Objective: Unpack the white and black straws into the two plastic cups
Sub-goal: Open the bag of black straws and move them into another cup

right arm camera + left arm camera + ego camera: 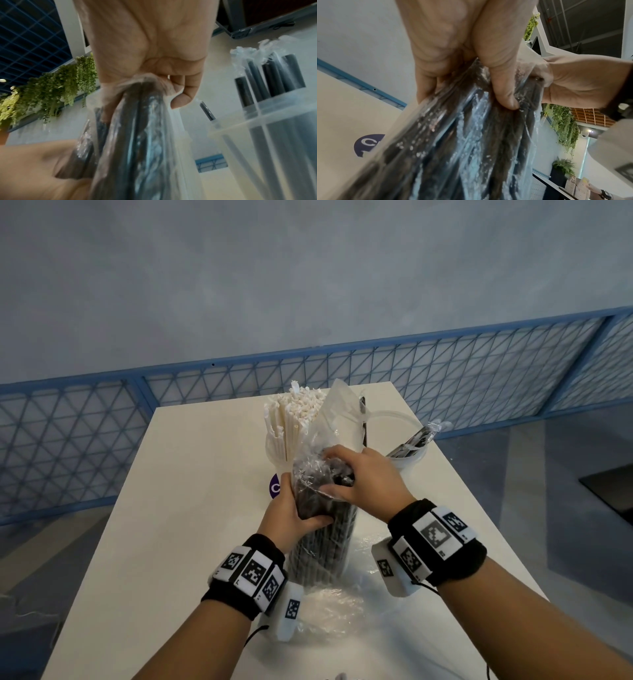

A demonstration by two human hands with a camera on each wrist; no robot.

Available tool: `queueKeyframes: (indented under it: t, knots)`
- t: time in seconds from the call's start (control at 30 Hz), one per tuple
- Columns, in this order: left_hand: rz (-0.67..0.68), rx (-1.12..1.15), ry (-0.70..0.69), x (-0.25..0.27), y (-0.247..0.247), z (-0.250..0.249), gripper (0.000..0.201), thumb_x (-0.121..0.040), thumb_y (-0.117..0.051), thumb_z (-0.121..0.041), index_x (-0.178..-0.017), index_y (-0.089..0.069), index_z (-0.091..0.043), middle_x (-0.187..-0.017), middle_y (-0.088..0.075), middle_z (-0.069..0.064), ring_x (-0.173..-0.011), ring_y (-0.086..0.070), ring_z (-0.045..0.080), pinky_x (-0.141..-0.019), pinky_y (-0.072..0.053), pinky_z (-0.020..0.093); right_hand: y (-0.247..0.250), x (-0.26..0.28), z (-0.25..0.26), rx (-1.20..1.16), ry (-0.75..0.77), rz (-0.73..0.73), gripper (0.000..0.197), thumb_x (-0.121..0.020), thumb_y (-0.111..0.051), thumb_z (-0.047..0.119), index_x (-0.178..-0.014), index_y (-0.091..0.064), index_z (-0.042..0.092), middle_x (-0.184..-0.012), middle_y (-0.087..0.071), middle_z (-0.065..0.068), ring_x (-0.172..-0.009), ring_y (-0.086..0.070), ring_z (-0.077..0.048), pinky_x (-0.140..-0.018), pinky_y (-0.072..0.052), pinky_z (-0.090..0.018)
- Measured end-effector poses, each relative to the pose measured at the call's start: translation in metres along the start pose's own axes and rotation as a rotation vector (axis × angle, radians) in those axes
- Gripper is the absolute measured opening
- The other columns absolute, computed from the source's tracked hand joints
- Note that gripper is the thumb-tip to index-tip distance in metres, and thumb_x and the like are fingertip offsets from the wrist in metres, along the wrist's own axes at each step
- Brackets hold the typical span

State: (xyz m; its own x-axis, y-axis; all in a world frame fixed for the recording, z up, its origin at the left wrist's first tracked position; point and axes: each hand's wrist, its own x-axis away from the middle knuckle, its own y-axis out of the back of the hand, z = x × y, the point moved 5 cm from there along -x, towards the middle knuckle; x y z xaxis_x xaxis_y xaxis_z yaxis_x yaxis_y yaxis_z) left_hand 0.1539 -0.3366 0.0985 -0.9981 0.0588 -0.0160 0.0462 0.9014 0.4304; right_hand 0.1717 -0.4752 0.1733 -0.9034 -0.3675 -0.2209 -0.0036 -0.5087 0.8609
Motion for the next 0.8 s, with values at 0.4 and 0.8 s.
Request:
queueKeyframes:
  t: [0.4, 0.8]
  knots:
    - [0.014, -0.029, 0.006, 0.000, 0.003, -0.003, 0.078, -0.070, -0.079, -0.021, -0.131, -0.030, -0.020, -0.111, -0.057, -0.007, -0.101, -0.055, 0.010, -0.085, -0.042, 0.022, 0.018, -0.017, 0.002, -0.001, 0.080, -0.062, 0.031, -0.083, -0.065, 0.039, -0.105, -0.065, 0.017, -0.098, -0.071, -0.003, -0.092, -0.063, -0.022, -0.070, -0.040, -0.027]
    - [0.006, -0.075, 0.028, -0.001, 0.000, 0.005, 0.077, -0.071, -0.078, -0.024, -0.132, -0.031, -0.018, -0.120, -0.060, 0.001, -0.109, -0.058, 0.018, -0.084, -0.041, 0.021, 0.067, -0.015, 0.003, -0.407, -0.006, -0.426, 0.050, -0.071, -0.069, 0.048, -0.115, -0.056, 0.030, -0.110, -0.048, 0.013, -0.107, -0.051, -0.014, -0.094, -0.048, -0.034]
